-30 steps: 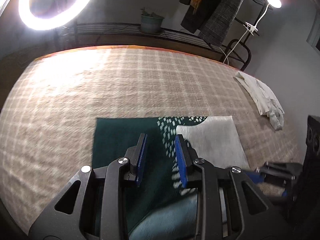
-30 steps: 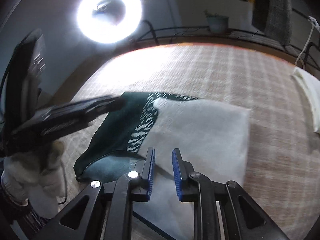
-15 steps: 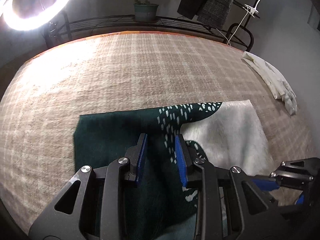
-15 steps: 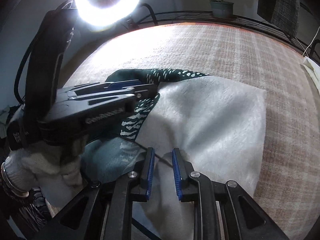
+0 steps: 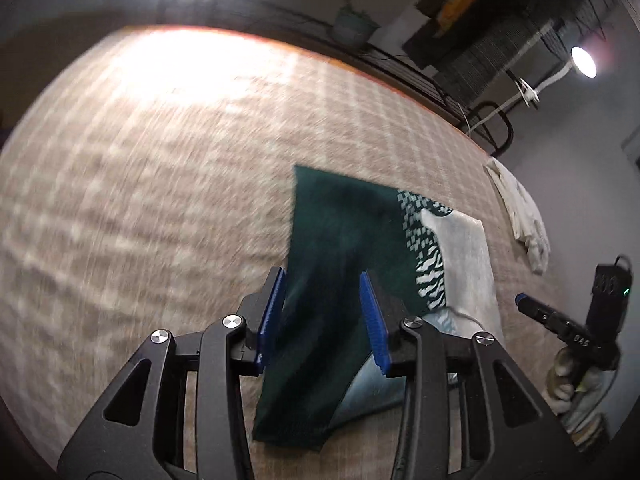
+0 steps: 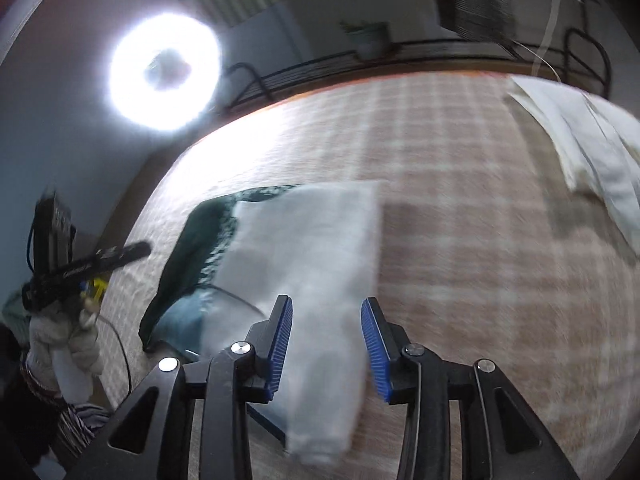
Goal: Fold small clothes
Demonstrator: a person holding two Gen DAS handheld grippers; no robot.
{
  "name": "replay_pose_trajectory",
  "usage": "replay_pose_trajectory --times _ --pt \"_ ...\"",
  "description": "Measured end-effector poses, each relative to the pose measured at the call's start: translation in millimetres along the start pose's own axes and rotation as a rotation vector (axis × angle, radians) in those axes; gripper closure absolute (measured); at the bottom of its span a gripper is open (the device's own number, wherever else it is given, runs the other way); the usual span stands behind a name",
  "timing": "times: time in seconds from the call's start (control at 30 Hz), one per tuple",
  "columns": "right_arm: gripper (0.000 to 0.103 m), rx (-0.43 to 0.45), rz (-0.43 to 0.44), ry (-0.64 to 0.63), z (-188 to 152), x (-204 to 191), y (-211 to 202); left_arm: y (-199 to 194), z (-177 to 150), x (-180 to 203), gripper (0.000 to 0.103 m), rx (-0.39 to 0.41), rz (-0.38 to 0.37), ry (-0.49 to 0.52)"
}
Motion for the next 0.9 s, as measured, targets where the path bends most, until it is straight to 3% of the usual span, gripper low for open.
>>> replay_pose_trajectory --times 0.1,0.37,0.9 --pt "0.064 -0.016 0.028 0.061 -10.0 15.7 -3.8 -1.1 -13.1 -22.4 0.06 -0.024 -0.049 -0.101" --pt "0.064 -0.065 0.188 0.207 -23.8 39.3 2.7 10.8 -30.8 -32.9 0.06 -0.13 -0.183 -0.193" --pt "0.069 -0.107 0.341 0.263 -23.3 32.1 25.9 26.0 -14.3 -24.0 0.06 -0.164 -0.296 -0.228"
Point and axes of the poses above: each gripper's, at about its wrist camera, not at the fingertips, and y roughly the way its jaws point, x to its right, z to its top, the point moved 9 cm from there along y, roughly the way its jaws point, and after that the axes turned 8 degrees about -x, right-handed, at the moved point
